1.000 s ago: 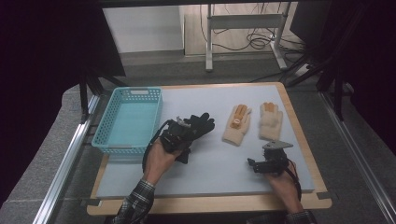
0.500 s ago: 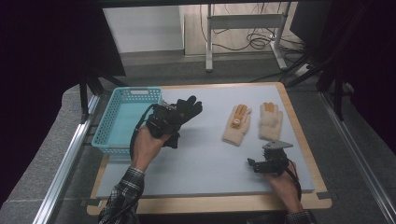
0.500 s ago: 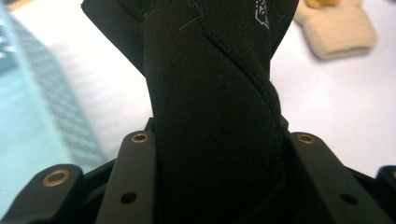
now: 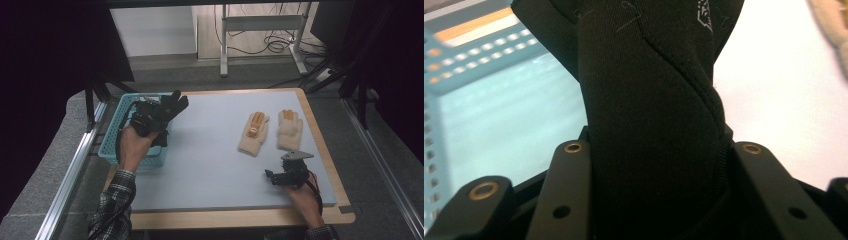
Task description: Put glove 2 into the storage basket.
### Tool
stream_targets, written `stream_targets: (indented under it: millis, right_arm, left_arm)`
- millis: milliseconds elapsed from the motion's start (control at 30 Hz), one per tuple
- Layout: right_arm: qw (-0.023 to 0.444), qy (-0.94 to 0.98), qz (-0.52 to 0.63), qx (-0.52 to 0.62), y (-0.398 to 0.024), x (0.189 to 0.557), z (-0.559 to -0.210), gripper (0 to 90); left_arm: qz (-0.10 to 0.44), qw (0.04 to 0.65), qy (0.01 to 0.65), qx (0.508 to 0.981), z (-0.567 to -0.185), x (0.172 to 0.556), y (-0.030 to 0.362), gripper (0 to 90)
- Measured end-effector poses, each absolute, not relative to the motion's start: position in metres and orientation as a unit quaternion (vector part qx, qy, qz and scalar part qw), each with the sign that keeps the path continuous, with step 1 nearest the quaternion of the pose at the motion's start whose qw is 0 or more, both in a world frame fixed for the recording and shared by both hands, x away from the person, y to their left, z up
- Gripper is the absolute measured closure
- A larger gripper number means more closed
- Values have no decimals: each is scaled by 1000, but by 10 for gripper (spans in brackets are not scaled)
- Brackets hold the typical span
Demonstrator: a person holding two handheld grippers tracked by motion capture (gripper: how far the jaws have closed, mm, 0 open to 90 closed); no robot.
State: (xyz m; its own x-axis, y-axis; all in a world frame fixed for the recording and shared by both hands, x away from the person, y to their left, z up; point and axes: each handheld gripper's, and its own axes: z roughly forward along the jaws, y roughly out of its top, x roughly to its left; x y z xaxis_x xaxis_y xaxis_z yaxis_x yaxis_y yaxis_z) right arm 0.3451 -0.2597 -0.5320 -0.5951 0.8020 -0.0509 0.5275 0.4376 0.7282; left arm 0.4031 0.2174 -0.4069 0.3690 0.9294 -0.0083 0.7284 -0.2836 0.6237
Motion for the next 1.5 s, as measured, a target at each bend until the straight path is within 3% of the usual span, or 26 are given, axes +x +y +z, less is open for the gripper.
stream_targets:
  millis: [267,633,1333,1467,1500]
  right_arm:
    - [199,824,344,403,-260,345,-532,132]
    - [199,824,344,404,-260,345,-532,132]
    - [199,824,345,404,-260,345,-532,132]
    - [199,824,345,403,-260,345,-532,132]
    - [199,824,345,403,-260,345,-532,132]
  left_arm:
    - [183,261,571,757,-411,407,257,607]
    - [166,211,630,728,-444,429,306,598]
    - [160,113,656,729,-492,474,309,569]
    - [158,92,660,729,-499,478,311,547]
    - [158,84,659,730,-501,478,312,498]
